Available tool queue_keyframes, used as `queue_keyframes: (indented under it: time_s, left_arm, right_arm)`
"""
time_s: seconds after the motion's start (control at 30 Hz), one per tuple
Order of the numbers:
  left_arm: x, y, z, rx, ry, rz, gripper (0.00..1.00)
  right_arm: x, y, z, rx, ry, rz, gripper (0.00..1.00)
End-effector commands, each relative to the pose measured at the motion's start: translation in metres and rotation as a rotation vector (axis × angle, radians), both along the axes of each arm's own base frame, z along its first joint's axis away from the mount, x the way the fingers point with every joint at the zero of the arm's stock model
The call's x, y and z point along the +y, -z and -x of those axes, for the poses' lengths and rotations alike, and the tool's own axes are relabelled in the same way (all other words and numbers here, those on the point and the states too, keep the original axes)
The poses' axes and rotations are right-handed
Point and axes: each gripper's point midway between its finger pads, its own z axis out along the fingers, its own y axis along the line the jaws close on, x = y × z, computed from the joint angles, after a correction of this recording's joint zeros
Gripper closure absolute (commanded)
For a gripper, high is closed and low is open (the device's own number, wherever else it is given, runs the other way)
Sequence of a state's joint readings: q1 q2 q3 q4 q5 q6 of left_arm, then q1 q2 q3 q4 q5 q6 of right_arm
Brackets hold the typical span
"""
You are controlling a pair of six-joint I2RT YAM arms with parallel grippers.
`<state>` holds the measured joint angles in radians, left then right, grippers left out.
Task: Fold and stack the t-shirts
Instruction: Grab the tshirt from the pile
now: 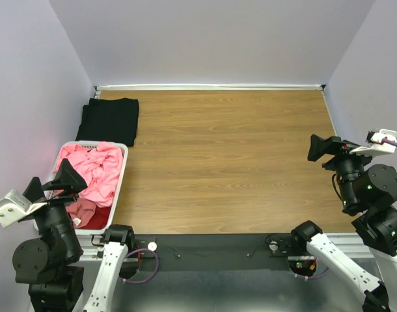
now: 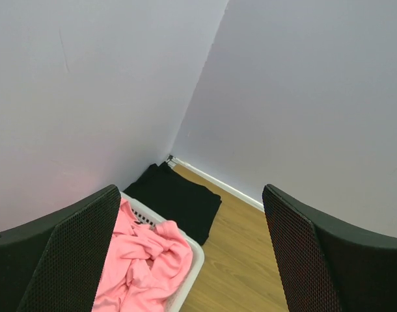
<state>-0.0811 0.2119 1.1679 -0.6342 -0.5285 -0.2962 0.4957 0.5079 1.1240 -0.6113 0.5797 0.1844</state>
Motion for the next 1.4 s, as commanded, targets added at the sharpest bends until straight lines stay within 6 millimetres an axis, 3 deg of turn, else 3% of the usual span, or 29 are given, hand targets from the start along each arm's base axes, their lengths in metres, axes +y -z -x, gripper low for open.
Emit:
queue_keyframes:
  time_s: [0.0,0.2,0.37,0.47,0.53,0.6,0.63,0.67,0.77,0.9,1.0,1.07,1.37]
  left_arm:
    - [0.005,0.008,0.001,0.009,-0.026,0.031,0.02]
    - [0.003,0.021,-0.018,0.083,-0.026,0.046,0.02]
    - [-0.012,0.056,-0.067,0.286,0.031,0.084,0.02]
    - [-0.023,0.095,-0.100,0.469,0.065,0.097,0.02]
    - [-0.027,0.135,-0.127,0.652,0.063,0.101,0.02]
    - [-0.029,0.166,-0.141,0.759,0.051,0.118,0.02]
    - [-0.031,0.192,-0.151,0.847,0.047,0.118,0.02]
    - [-0.028,0.200,-0.158,0.871,0.040,0.119,0.02]
    - [-0.020,0.226,-0.170,0.977,0.014,0.147,0.02]
    - [0.016,0.224,-0.180,0.956,-0.081,0.189,0.06]
    - [0.037,0.234,-0.181,0.974,-0.130,0.233,0.10]
    - [0.046,0.251,-0.181,1.016,-0.145,0.280,0.11]
    - [0.054,0.306,-0.180,1.110,-0.171,0.420,0.17]
  right_arm:
    - [0.005,-0.003,-0.002,-0.018,-0.020,-0.029,0.00]
    - [0.023,0.008,-0.012,0.026,-0.091,0.006,0.00]
    - [0.051,0.025,-0.022,0.087,-0.208,0.006,0.00]
    - [0.069,0.040,-0.028,0.138,-0.278,-0.003,0.00]
    - [0.082,0.052,-0.030,0.177,-0.333,0.000,0.00]
    - [0.088,0.067,-0.033,0.218,-0.352,0.002,0.00]
    - [0.092,0.073,-0.035,0.237,-0.364,0.002,0.00]
    - [0.095,0.076,-0.036,0.250,-0.376,0.006,0.00]
    - [0.103,0.082,-0.037,0.270,-0.420,0.025,0.00]
    - [0.107,0.091,-0.038,0.291,-0.442,0.052,0.00]
    - [0.104,0.098,-0.038,0.299,-0.431,0.067,0.00]
    - [0.102,0.098,-0.039,0.296,-0.423,0.077,0.00]
    - [0.097,0.106,-0.043,0.304,-0.394,0.105,0.00]
